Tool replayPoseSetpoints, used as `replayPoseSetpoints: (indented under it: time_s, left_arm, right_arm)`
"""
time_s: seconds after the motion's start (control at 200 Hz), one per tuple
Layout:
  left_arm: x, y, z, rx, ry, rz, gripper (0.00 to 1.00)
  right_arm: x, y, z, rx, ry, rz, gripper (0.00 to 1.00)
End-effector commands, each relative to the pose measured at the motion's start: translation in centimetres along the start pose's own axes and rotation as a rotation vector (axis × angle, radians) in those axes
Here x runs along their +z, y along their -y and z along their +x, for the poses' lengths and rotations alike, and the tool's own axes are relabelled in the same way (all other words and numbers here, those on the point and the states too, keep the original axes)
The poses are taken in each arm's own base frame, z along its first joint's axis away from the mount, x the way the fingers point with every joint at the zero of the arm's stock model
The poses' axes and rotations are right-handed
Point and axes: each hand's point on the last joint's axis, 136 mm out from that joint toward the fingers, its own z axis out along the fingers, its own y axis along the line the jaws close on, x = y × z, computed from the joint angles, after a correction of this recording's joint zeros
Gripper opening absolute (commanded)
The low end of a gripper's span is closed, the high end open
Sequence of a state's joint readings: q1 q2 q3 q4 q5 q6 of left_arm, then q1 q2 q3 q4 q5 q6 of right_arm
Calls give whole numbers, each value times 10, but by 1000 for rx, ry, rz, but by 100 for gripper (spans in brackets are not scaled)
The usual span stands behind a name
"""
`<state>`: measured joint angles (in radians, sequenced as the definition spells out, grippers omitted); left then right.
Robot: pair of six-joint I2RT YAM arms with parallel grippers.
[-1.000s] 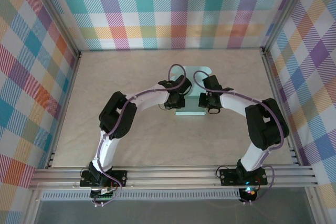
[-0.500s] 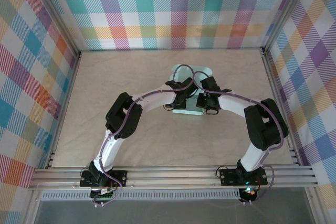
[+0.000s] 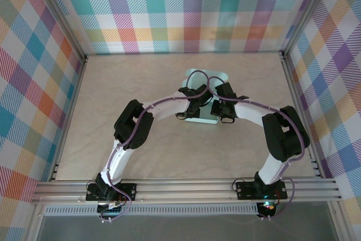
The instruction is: Fold the paper box
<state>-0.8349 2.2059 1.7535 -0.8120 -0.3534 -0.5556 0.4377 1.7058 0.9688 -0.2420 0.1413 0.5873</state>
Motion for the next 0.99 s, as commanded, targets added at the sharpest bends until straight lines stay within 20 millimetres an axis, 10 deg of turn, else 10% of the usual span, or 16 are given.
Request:
replayPoseSetpoints:
  time_s: [0.0,0.325,0.99]
  left_arm:
    - [4,16,15,59,-32,27,10]
    - [-32,5,-5,2,134,102,52]
    - [-83,-77,-19,-226,404,89,56]
  right_arm:
    - [-2,-19,-1,-18,5,-39,0]
    - [-2,-2,-6,-119,27,87,0]
    - [11,34,-7,-377,1,378,0]
